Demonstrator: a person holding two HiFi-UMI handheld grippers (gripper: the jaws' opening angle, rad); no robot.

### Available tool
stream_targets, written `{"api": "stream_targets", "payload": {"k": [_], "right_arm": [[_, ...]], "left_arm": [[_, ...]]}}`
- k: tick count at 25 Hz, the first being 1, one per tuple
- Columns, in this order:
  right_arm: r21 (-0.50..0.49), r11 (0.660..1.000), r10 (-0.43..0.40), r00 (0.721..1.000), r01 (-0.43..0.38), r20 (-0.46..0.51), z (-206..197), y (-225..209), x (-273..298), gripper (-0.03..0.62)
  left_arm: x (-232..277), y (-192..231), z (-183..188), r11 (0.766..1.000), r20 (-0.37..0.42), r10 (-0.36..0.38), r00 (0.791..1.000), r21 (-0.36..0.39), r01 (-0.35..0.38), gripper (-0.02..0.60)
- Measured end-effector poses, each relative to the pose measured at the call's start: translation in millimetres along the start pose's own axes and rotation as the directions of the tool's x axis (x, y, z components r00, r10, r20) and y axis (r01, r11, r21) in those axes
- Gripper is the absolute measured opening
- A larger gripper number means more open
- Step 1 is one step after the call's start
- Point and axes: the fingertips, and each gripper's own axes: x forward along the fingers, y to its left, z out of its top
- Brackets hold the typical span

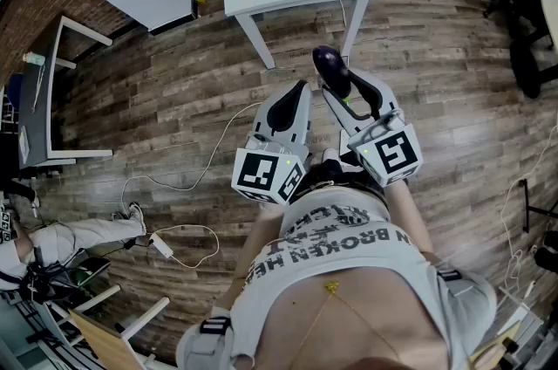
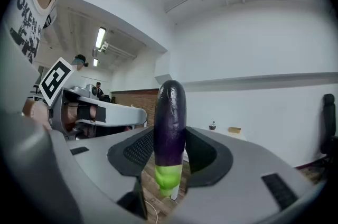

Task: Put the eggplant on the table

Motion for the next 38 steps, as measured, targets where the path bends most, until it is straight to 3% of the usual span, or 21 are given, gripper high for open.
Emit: {"api": "stream_targets", "payload": {"k": [20,27,38], "right_arm": [[0.011,0.998,0.068,0.997,-0.069,0.019,1,-43,-8,0.183],[0.013,0.999,0.053,0.999,-0.053,0.001,-3,-65,17,0.183],[0.017,1.000,-0.021,0.999,0.022,-0.024,-1,-111,112,0.183]], "left_arm": [[27,-13,-13,0.997,0.000,0.075,0.997,0.001,-0.075,0.006],[54,11,-9,0.997,-0.002,0.074,0.997,-0.010,-0.074,0.006],[135,91,9,0.999,-0.017,-0.036,0.999,-0.029,0.035,0.006]]}}
